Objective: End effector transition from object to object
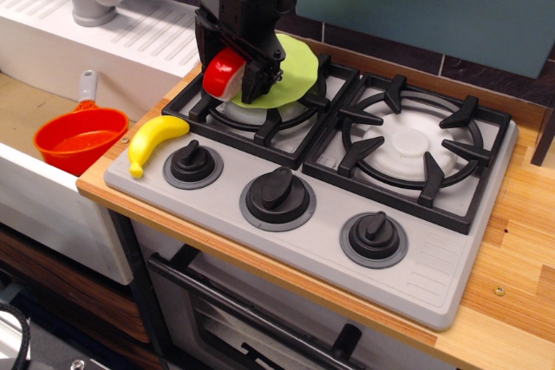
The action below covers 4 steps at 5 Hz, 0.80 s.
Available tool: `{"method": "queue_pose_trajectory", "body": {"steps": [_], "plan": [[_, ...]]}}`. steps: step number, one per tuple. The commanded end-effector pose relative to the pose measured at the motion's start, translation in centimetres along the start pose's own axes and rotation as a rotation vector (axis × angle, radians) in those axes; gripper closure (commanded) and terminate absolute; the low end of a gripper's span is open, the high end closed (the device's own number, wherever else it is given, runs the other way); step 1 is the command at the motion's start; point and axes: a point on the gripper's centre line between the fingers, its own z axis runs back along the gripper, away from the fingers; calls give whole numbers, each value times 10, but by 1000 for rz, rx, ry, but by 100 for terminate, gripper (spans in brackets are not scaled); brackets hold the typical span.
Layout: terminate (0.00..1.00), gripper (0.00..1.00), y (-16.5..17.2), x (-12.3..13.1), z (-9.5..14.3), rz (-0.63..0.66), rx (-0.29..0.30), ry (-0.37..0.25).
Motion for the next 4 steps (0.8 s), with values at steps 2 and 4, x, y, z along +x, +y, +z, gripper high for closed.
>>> {"method": "queue_pose_trajectory", "body": {"steps": [2, 4], "plan": [[0, 0, 5, 2, 17, -10, -1, 18], [0, 0, 11, -2, 46, -23, 4, 57]]}}
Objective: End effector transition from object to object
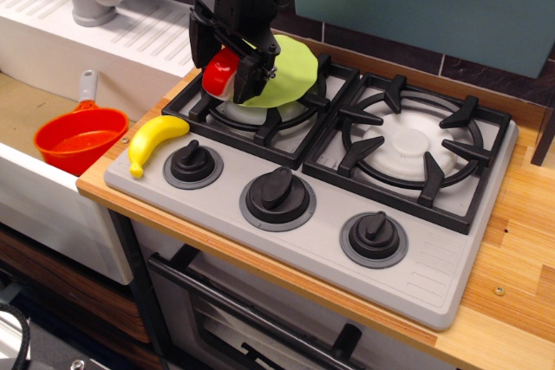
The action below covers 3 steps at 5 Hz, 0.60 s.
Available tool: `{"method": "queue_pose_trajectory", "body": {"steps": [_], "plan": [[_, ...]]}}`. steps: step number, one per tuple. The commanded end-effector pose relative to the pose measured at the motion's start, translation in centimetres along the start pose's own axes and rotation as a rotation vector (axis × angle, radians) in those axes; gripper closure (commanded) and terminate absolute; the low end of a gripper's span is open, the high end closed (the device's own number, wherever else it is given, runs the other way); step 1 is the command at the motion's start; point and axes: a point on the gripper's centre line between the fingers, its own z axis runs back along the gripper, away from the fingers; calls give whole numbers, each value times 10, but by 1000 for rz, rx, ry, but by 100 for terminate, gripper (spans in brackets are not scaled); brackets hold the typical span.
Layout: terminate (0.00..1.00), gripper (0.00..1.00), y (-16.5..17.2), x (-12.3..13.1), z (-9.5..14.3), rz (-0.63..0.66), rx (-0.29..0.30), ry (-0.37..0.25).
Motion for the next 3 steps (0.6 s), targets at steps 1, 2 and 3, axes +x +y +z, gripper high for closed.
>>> {"method": "queue_pose_trajectory", "body": {"steps": [1, 2, 3], "plan": [[0, 0, 15, -9, 45, -14, 47, -19], [0, 0, 23, 0, 76, -33, 32, -13], [0, 0, 27, -14, 72, -26, 24, -26]]}}
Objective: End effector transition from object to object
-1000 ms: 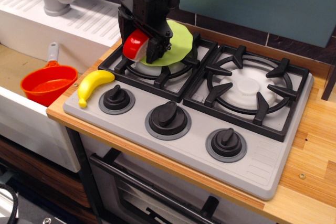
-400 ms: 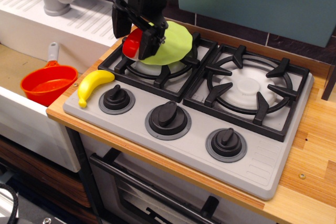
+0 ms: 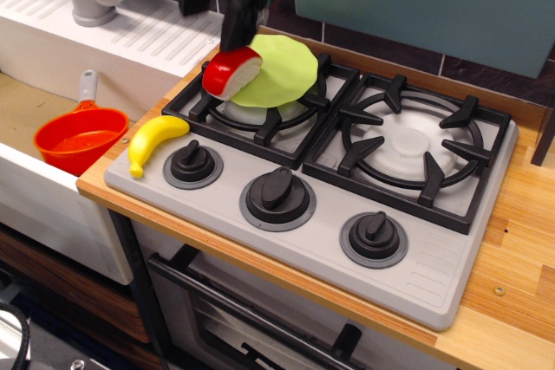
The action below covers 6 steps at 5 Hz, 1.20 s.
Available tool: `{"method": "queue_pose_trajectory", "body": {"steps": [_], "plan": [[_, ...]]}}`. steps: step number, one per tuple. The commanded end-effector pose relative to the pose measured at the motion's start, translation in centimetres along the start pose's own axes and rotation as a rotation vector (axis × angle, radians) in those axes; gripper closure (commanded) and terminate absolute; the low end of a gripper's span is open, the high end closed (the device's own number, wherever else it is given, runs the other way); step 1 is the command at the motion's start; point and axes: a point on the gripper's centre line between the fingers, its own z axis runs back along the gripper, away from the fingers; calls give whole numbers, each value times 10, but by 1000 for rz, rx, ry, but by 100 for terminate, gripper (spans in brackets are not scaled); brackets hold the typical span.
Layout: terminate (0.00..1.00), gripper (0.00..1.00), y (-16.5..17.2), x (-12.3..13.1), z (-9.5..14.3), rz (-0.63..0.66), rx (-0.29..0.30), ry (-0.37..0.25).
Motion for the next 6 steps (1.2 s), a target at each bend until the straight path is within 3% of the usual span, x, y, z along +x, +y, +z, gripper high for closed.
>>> {"method": "queue_pose_trajectory", "body": {"steps": [1, 2, 3, 5, 6], "plan": [[0, 0, 13, -31, 5, 23, 29, -97], [0, 0, 13, -62, -21, 26, 39, -109], [0, 0, 7, -77, -32, 41, 37, -124], [0, 0, -4, -91, -68, 54, 26, -192], [0, 0, -9, -86, -79, 57, 27, -223]]}}
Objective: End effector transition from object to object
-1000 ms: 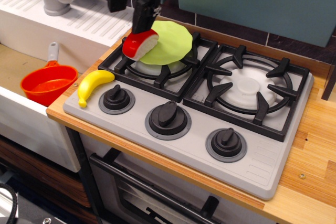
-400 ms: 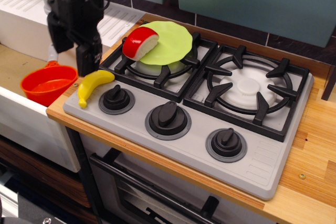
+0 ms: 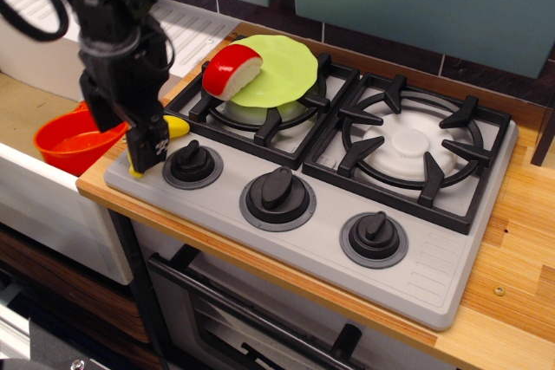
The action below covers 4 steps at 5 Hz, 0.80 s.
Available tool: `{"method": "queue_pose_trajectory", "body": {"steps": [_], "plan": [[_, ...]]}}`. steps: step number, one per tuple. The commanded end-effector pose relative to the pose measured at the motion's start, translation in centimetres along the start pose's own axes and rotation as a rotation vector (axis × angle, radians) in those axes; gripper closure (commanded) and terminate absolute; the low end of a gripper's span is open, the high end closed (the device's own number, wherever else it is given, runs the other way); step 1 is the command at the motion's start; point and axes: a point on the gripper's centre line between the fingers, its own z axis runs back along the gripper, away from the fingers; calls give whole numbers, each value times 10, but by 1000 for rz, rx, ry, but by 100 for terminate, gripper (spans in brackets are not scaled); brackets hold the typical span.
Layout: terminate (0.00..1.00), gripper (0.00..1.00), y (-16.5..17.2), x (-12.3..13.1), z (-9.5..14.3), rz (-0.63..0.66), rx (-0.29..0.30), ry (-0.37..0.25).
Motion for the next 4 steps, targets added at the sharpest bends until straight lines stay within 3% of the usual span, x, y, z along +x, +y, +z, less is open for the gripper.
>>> {"method": "queue_pose_trajectory", "body": {"steps": [1, 2, 3, 4], "plan": [[0, 0, 5, 12, -14, -12, 32, -97], [0, 0, 8, 17, -29, -16, 23, -130], [0, 0, 9, 20, -33, -19, 20, -124], [0, 0, 8, 24, -34, -40, 10, -72]]}}
